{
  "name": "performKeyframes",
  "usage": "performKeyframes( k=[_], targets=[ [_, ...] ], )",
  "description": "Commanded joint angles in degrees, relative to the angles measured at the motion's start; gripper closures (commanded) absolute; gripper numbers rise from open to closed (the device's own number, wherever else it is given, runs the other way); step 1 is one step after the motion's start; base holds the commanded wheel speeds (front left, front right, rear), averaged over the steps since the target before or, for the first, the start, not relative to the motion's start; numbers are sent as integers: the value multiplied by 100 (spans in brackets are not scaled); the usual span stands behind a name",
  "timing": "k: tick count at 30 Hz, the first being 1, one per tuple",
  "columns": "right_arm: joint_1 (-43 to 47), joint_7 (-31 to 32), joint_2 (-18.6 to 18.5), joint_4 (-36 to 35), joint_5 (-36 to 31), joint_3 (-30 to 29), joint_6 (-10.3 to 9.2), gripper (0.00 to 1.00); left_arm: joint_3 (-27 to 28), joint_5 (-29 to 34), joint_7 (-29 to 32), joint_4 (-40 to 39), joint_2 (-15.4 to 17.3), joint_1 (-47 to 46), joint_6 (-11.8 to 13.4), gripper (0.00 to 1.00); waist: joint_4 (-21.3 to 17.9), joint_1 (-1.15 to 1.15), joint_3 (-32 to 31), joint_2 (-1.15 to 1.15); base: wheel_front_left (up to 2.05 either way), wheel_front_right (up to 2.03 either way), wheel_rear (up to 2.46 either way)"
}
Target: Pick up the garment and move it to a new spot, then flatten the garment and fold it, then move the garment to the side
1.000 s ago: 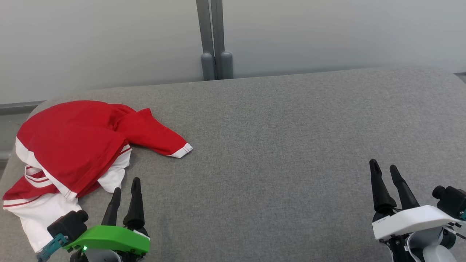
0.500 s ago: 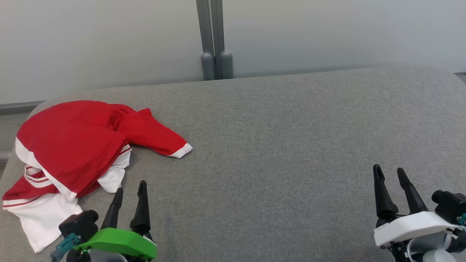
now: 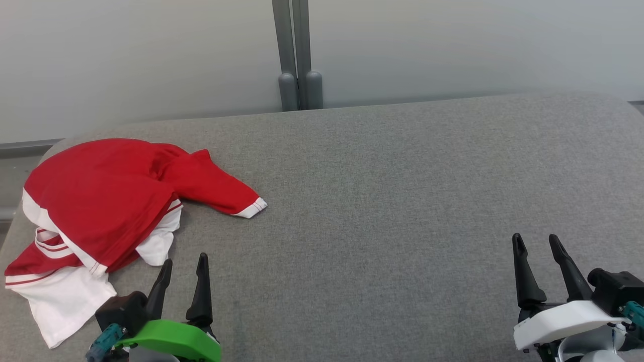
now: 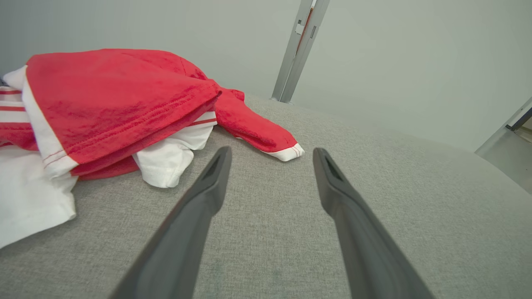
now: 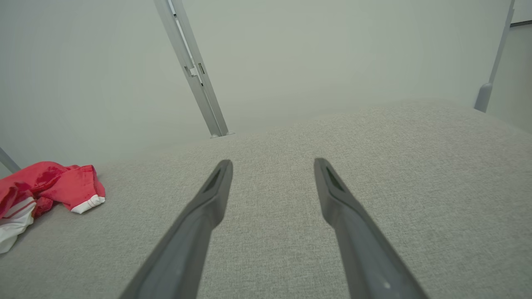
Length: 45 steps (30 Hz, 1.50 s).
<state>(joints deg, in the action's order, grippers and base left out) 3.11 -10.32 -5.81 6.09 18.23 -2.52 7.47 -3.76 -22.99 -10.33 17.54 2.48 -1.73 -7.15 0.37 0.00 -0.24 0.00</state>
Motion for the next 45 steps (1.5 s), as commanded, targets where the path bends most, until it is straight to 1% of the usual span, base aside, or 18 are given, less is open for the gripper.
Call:
performKeyframes(
  k=[1,11,15,25,37,41,45],
  targets=[
    [15,-61,-39,-60,-143,18,2,0,-7,177,-56,-34,50,20,-34,0,5,0,1,0,0,0,0],
    [92,-184,-44,-56,-546,22,3,0,-101,627,-182,43,53,25,-36,0,24,0,-13,0,0,0,0],
    [106,-230,4,-58,-659,-62,3,0,-114,818,-227,68,54,26,-38,0,30,0,-20,0,0,0,0],
    [151,-350,48,-3,-993,-247,3,0,-129,1142,-346,162,56,69,-41,0,46,0,-46,0,0,0,0],
    [240,-468,85,24,-1431,-287,3,0,-82,1541,-457,213,58,115,-41,0,89,0,-78,0,0,0,0],
    [250,-500,90,12,-1527,-283,3,0,-62,1632,-500,219,60,118,-41,0,84,0,-83,0,0,0,0],
    [250,-497,109,3,-1465,-286,3,0,-15,1581,-484,218,59,113,-41,0,61,0,-73,0,0,0,0]
  ],
)
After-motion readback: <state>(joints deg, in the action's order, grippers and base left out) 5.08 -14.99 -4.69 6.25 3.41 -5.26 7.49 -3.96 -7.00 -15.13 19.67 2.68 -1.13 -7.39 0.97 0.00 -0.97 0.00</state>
